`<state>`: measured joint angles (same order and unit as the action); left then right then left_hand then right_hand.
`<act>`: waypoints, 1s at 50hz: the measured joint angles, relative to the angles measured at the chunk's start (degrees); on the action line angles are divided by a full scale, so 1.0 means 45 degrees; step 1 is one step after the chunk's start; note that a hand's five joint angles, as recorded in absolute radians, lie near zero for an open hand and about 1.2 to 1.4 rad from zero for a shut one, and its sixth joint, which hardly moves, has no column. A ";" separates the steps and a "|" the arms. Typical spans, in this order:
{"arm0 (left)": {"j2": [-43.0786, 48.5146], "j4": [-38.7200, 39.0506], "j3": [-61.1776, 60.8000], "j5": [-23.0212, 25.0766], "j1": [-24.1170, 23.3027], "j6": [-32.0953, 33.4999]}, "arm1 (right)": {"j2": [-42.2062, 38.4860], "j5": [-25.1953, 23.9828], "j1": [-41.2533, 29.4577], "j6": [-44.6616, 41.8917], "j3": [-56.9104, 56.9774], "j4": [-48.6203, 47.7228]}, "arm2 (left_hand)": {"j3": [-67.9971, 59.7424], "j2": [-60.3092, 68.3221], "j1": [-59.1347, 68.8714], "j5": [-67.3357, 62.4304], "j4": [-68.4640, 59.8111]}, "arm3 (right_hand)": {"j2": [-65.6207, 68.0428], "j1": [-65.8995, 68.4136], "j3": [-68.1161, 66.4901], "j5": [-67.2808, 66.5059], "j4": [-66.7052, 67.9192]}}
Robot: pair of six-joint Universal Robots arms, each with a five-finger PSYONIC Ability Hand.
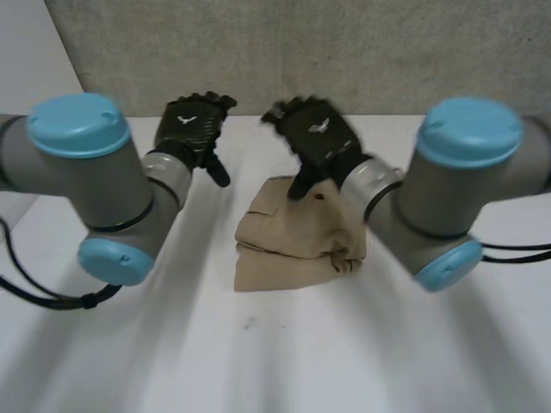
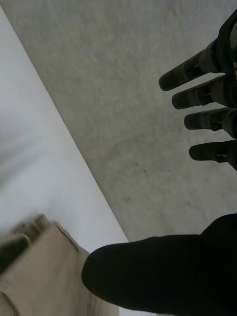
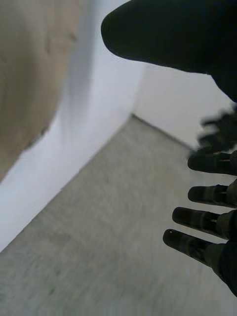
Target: Fold the shorts.
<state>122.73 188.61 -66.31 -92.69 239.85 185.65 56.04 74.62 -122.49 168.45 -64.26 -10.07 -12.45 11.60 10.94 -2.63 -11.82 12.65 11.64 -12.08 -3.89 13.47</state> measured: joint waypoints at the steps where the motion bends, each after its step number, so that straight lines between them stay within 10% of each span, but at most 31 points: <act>1: 0.0263 -0.0133 0.0399 0.0049 -0.0167 -0.0002 | 0.0053 0.0025 0.0126 0.0335 0.0031 0.0036 | 0.0000 0.0000 0.0000 0.0000 0.0000 | 0.0000 0.0000 0.0000 0.0000 0.0000; 24: 0.6422 -0.4081 0.7176 0.2186 -0.1321 0.0042 | -0.3287 0.0512 0.2342 0.2125 0.3263 0.5599 | 0.0000 0.0000 0.0000 0.0000 0.0000 | 0.0000 0.0000 0.0000 0.0000 0.0000; 50: 0.6252 -0.6370 0.6105 -0.0540 -0.1231 0.2102 | -0.4715 0.0158 0.2381 -0.1921 0.4610 0.7538 | 0.0000 -0.0203 -0.0307 -0.0001 0.0000 | -0.0302 -0.0302 0.0253 0.0000 0.0000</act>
<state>150.86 159.95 -38.84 -95.12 234.31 195.11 34.82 75.33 -111.78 159.81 -43.51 23.85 -12.45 10.69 9.55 -2.63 -11.82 11.29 10.28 -10.94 -3.89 13.47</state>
